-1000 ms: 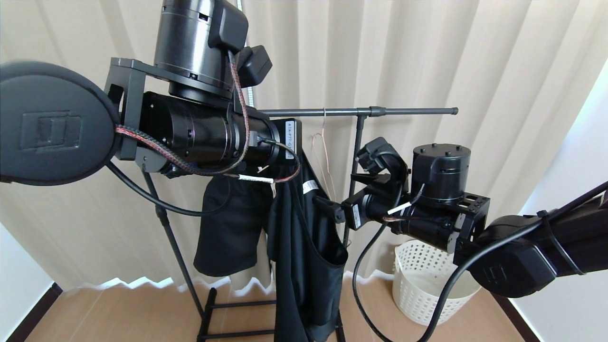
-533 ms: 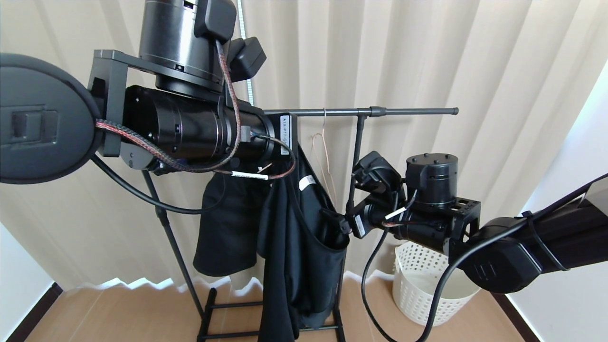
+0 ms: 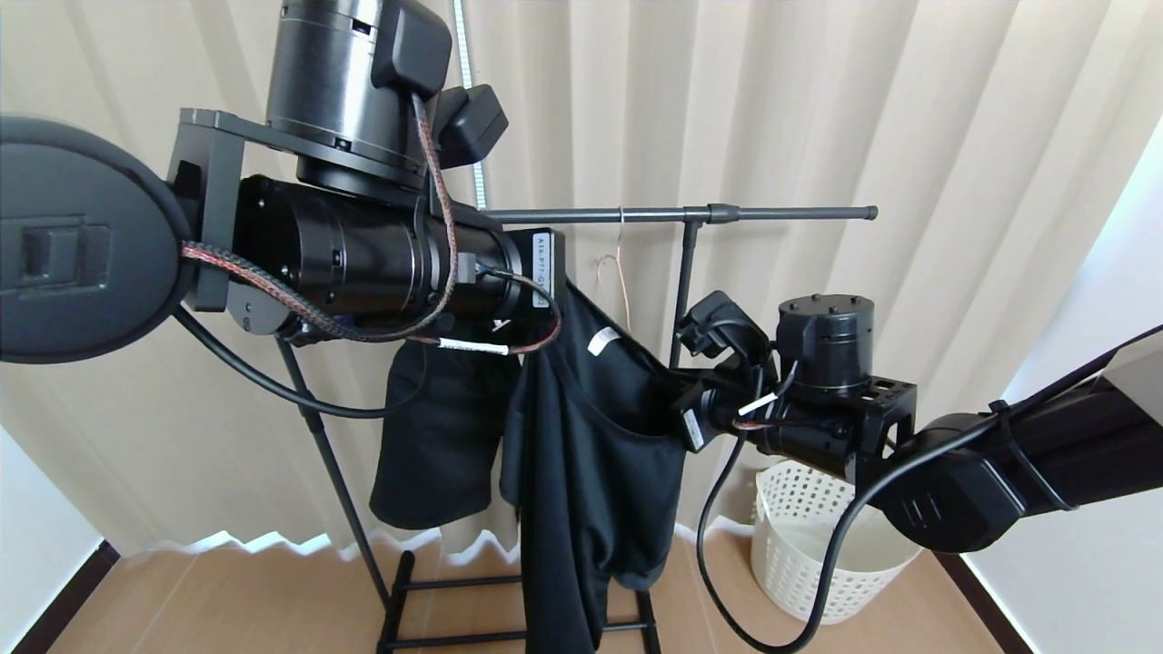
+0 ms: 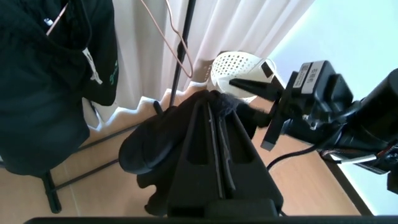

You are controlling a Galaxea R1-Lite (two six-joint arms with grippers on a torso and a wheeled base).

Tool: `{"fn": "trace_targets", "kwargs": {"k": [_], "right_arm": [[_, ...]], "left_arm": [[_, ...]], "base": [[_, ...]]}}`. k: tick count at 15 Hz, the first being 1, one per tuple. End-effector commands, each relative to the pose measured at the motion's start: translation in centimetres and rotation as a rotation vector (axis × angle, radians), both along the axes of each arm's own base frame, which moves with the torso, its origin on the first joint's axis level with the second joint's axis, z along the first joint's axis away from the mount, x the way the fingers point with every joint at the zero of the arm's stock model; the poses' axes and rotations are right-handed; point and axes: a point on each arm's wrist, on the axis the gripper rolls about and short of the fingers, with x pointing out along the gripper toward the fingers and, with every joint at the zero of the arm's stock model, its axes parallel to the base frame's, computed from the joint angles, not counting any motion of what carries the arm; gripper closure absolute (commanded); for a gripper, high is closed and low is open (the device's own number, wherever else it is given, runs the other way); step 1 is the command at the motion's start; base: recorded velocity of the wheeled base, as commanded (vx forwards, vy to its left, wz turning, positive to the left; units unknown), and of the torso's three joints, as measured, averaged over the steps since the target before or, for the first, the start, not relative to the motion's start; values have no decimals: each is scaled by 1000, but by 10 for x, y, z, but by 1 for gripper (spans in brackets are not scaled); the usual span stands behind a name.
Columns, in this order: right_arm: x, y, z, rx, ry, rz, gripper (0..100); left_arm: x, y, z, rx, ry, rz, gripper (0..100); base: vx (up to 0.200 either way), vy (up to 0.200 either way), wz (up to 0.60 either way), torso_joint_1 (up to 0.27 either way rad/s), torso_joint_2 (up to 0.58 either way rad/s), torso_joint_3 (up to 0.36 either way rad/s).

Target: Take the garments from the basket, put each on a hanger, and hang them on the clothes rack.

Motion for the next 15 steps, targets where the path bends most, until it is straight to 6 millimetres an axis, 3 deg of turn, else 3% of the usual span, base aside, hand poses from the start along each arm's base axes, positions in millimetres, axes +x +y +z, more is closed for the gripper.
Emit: {"fn": "trace_targets", "kwargs": {"k": [1,3,4,6,7,15], "right_arm": [[4,-8,6,4,-18,-29,100],[12,-28,24,4,-83,-95,100],[12,-28,25,3,-85,-97,100],[13,-47,43,11,-138,-151,100],[13,-51,46,-3,-152,-165,100],[29,-71,53,-110,-227,-289,100]], "left_arm": [[1,0,-4,11,7,0,100],[11,-4,-24,65,51,3,100],[12,-4,-25,66,52,4,100],[27,-17,-53,130,108,-6,100],[29,-21,-59,142,115,-12,0],[52,-40,-88,217,125,-44,0]], "base": [[0,0,0,0,0,0],[0,0,0,0,0,0],[0,0,0,0,0,0],[0,0,0,0,0,0],[0,0,0,0,0,0],[0,0,0,0,0,0]]}}
